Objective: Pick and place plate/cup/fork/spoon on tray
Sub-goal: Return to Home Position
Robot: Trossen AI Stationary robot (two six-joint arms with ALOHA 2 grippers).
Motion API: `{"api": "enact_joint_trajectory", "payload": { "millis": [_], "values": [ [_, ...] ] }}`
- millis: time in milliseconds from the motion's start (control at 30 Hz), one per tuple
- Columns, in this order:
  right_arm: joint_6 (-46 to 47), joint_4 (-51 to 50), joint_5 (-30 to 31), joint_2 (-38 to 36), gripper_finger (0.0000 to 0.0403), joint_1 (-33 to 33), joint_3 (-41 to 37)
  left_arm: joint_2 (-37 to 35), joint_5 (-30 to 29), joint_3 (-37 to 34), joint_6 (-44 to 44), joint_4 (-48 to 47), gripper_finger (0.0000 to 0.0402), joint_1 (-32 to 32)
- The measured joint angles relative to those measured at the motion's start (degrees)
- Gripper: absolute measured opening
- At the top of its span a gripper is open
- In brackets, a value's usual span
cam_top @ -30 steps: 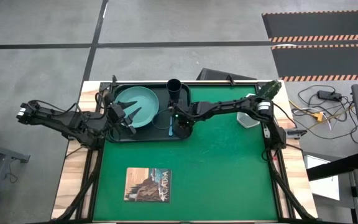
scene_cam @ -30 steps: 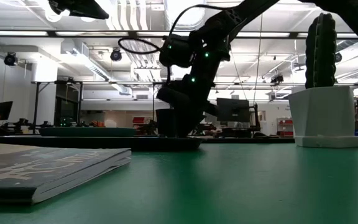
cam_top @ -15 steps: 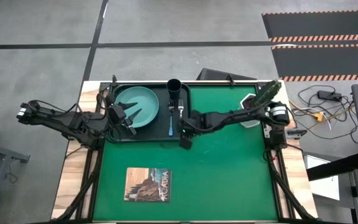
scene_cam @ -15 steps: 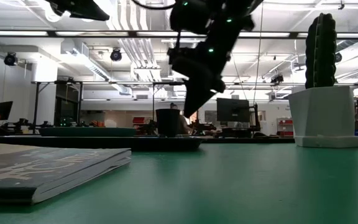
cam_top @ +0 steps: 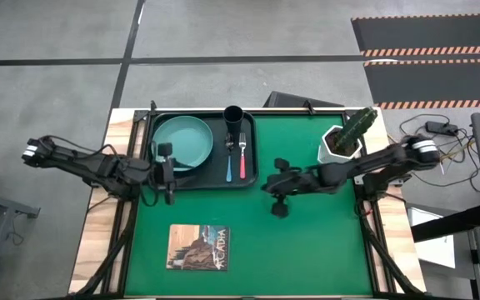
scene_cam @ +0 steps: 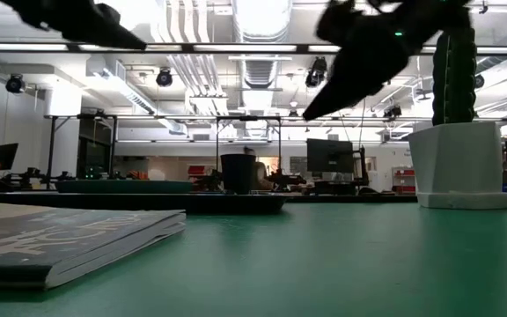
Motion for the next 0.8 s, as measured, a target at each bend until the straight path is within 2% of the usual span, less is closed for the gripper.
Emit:
{"api": "enact_joint_trajectory", "payload": {
  "millis": [400, 800],
  "values": [
    [-4.5, 13.0, -0.2, -28.1, 0.0009, 0.0, -23.2, -14.7, 3.5, -10.3, -4.9, 1.8, 0.0116, -0.3],
    [-8.9, 13.0, -0.2, -53.2, 0.0009, 0.0, -35.6, -29.0, 6.5, -18.6, -4.9, 4.3, 0.0116, -0.3]
  ]
}}
